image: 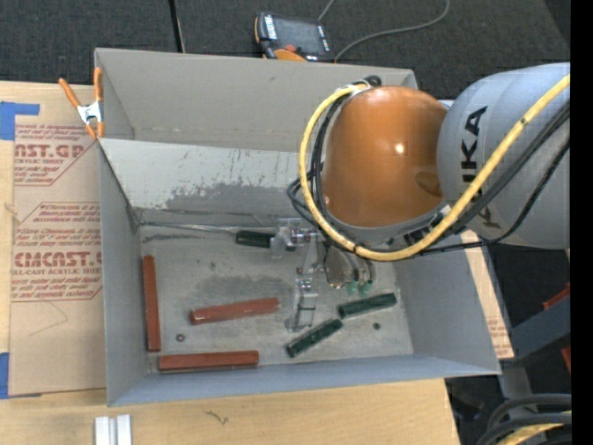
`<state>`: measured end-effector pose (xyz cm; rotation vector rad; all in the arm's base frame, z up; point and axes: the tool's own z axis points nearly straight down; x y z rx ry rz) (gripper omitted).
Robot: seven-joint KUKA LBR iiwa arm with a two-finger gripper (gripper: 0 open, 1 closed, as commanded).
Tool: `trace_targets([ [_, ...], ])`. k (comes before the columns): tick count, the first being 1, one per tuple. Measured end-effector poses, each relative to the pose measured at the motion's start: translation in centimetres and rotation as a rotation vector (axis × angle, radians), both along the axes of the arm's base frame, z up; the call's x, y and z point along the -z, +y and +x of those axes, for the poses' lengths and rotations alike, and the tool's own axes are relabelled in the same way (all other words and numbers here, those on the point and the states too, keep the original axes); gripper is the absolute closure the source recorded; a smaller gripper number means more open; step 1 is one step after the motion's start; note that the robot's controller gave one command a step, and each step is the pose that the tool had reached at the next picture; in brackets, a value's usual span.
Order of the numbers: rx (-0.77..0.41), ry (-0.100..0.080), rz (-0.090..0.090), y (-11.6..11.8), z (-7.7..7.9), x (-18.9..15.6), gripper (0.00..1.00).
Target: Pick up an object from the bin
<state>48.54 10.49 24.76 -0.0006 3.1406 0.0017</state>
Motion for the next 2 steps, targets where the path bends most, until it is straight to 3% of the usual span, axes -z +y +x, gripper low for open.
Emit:
trace_targets([
  [1, 0.220, -0.006, 0.001, 3.0, 2.1, 17.8, 0.00],
  [2, -0.148, -0.005, 0.001, 8.6, 8.2, 14.6, 0.00],
])
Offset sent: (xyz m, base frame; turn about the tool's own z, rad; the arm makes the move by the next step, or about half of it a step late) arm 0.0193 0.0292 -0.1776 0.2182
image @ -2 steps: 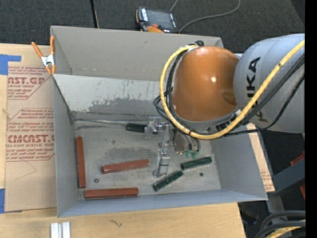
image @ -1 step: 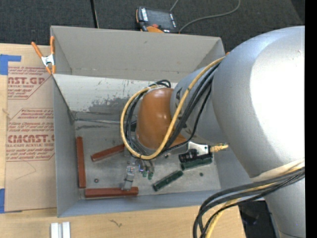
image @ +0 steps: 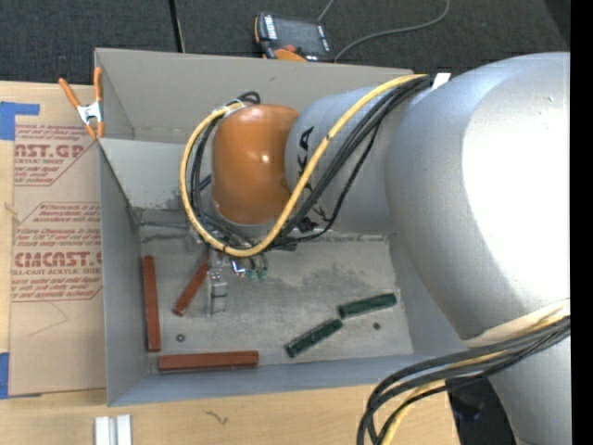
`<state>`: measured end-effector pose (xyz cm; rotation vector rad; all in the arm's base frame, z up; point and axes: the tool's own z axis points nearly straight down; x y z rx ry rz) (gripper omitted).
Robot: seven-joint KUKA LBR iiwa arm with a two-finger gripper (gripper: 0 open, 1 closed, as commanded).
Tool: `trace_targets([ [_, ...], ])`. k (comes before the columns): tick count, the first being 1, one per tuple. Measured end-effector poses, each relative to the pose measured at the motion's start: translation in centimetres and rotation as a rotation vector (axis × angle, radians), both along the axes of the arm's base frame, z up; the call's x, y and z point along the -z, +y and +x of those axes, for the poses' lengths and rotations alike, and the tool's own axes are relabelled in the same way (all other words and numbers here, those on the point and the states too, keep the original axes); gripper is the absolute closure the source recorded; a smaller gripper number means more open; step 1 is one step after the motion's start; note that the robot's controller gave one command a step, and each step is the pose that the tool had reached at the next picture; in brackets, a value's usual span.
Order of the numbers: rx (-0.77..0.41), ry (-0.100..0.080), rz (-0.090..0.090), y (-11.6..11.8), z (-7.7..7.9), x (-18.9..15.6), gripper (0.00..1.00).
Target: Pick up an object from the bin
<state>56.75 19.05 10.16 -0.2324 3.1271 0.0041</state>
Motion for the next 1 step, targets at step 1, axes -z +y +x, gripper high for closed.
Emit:
trace_targets([
  [1, -0.146, 0.002, -0.003, -0.97, 0.77, 0.14, 0.00],
])
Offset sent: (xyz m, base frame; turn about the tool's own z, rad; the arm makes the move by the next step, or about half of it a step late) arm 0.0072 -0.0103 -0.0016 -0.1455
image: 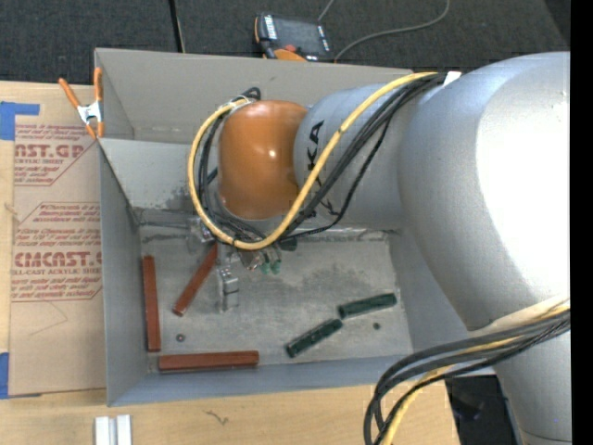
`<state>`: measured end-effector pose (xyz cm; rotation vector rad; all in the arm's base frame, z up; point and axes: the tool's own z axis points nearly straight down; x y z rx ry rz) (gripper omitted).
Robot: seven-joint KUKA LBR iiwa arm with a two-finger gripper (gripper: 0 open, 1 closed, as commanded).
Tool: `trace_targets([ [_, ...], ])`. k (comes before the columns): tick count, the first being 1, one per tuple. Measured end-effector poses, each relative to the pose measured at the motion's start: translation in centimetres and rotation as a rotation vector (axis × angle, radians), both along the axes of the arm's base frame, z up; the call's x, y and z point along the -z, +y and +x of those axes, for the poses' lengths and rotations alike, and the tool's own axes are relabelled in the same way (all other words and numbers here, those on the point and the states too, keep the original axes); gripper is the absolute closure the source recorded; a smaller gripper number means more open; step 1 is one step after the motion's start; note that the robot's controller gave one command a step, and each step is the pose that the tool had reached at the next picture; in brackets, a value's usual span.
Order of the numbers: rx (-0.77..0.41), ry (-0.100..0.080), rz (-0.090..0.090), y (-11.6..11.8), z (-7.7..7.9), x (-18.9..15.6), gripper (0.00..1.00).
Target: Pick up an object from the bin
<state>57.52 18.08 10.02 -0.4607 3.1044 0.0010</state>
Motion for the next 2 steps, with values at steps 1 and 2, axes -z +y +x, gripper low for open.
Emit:
trace_targets([
  [1, 0.067, 0.004, 0.000, -1.40, 0.11, 3.19, 0.00],
  [2, 0.066, 0.002, 0.001, -1.29, 0.11, 3.20, 0.00],
])
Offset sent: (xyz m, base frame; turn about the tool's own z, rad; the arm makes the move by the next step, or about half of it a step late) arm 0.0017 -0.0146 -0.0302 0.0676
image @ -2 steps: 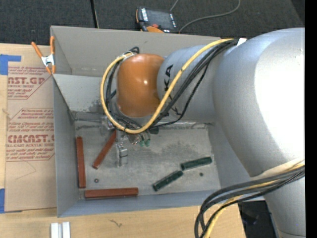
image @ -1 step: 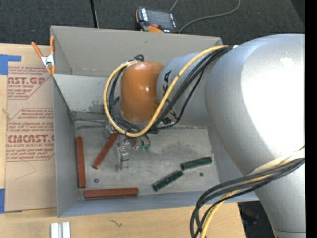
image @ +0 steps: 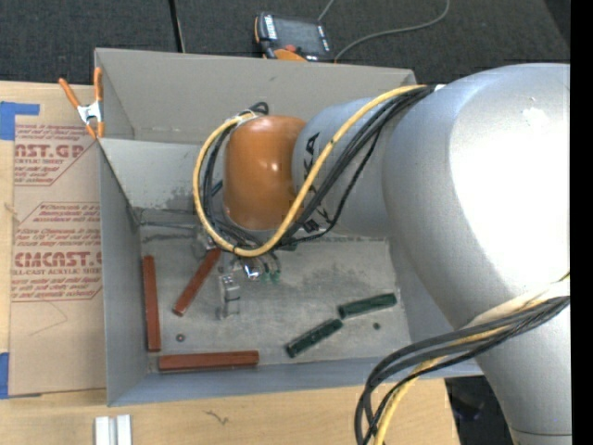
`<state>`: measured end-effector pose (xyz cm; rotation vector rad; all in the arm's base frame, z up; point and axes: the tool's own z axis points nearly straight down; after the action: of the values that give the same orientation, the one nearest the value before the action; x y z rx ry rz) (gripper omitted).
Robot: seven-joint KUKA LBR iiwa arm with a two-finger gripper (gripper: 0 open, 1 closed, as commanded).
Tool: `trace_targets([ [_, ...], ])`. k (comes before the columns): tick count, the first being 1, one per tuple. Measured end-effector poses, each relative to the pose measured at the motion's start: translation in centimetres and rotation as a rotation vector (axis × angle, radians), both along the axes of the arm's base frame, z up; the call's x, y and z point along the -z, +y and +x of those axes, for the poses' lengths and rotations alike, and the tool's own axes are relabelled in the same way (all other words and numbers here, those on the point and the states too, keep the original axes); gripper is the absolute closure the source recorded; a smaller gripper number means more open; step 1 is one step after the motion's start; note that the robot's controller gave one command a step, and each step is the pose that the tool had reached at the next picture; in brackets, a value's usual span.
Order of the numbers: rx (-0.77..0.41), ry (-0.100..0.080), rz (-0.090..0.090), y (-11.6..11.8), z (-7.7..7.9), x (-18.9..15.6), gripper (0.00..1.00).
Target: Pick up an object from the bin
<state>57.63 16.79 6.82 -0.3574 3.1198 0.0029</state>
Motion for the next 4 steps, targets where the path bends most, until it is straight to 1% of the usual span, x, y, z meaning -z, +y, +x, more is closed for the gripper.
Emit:
trace_targets([
  [1, 0.000, 0.000, 0.000, 0.0, 0.0, -0.1, 1.00],
  [2, 0.000, -0.002, 0.001, 0.1, 0.1, -2.2, 1.00],
  [4, -0.001, -0.002, 0.000, 0.3, 0.2, -4.9, 1.00],
])
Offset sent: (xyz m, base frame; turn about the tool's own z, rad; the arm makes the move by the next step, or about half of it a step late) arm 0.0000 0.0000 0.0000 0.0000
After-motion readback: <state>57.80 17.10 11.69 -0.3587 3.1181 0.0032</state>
